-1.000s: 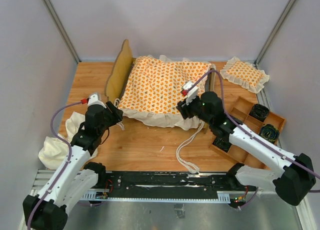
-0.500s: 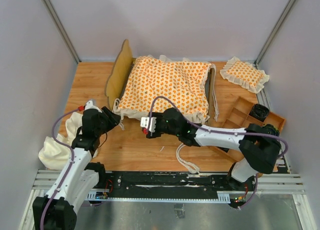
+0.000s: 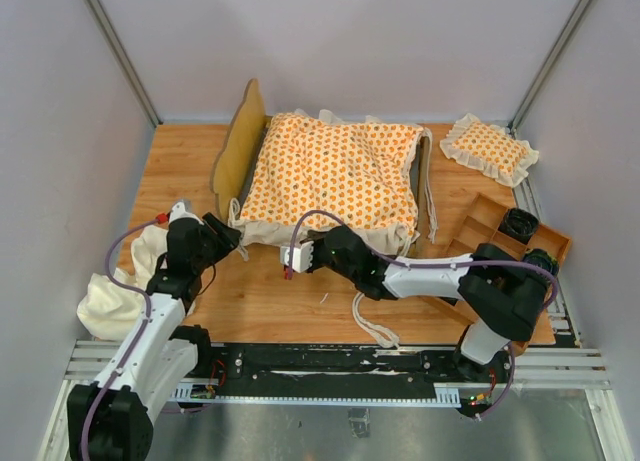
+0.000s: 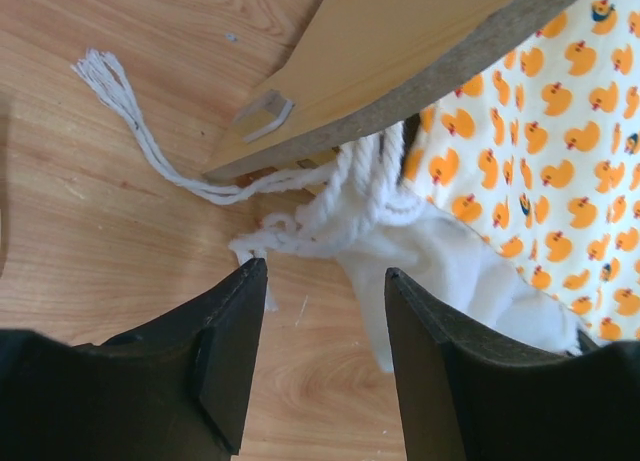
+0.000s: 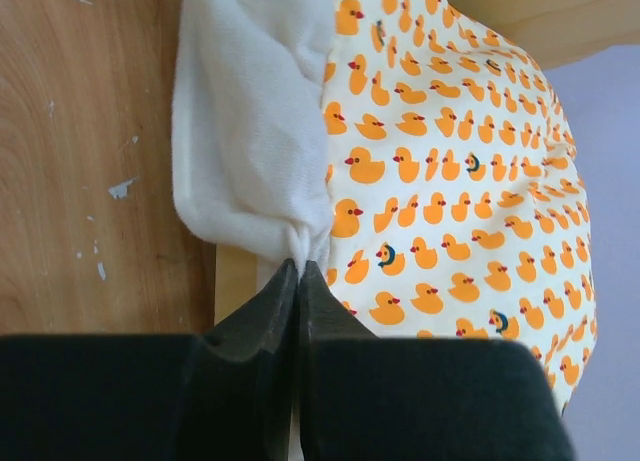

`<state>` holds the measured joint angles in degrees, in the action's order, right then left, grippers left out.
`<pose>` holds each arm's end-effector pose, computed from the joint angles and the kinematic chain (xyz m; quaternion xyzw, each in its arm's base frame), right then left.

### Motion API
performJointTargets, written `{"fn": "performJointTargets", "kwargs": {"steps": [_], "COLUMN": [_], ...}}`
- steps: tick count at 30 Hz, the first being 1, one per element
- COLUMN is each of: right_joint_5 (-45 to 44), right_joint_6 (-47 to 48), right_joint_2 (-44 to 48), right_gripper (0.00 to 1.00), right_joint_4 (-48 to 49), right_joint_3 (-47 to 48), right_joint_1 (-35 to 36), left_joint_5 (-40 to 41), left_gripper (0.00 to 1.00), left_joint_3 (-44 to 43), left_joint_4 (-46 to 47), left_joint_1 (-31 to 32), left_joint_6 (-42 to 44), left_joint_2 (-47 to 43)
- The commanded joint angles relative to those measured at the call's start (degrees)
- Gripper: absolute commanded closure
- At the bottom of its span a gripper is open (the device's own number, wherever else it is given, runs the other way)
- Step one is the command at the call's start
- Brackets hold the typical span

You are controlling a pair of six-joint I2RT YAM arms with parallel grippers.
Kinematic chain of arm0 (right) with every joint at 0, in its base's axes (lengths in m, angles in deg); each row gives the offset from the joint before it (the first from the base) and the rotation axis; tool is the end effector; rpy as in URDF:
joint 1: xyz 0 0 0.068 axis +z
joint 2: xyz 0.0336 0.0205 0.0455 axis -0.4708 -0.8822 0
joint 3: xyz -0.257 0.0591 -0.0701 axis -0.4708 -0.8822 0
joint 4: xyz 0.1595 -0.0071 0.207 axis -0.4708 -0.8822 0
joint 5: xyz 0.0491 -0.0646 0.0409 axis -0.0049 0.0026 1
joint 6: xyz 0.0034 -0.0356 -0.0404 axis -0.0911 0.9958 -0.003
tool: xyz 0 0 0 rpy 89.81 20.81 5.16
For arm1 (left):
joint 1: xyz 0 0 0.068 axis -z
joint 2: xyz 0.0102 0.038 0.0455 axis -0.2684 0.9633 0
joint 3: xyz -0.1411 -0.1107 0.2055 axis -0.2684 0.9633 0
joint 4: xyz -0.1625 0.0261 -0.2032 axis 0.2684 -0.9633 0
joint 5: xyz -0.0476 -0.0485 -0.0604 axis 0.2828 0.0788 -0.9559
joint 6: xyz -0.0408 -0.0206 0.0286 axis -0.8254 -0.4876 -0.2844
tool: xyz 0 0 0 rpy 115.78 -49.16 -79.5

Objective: Set up the pet bed
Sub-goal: Cross the ropes over the mattress.

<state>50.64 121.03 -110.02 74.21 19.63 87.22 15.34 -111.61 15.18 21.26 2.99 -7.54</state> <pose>0.1841 0.3006 0.2013 -0.6397 0.4762 -0.0051 0.6033 0.1745 -0.0169 0.2114 -0.2525 0.8219 -0.1885 0.4745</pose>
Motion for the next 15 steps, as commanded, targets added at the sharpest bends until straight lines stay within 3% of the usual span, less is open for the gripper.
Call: {"fn": "performJointTargets", "kwargs": {"steps": [1,15], "right_joint_5": [-2.4,-5.7], "right_joint_6": [-1.7,-9.9], "right_joint_2": [6.3,9.5], "right_gripper": [0.99,0.91], "right_joint_4": [0.1,-2.5], "right_joint_3": [-3.0,-5.5], "right_joint_1": [0.1,-1.0], "left_joint_5": [3.1,6.3], "left_gripper": [0.45,0.46], "left_joint_3": [0.7,0.3], "left_joint_4": [2.5,2.4], "left_joint_1": [-0.5,-0.5], "left_joint_6": [0.0,1.4], "left_joint_2": [1.6,3.2]}}
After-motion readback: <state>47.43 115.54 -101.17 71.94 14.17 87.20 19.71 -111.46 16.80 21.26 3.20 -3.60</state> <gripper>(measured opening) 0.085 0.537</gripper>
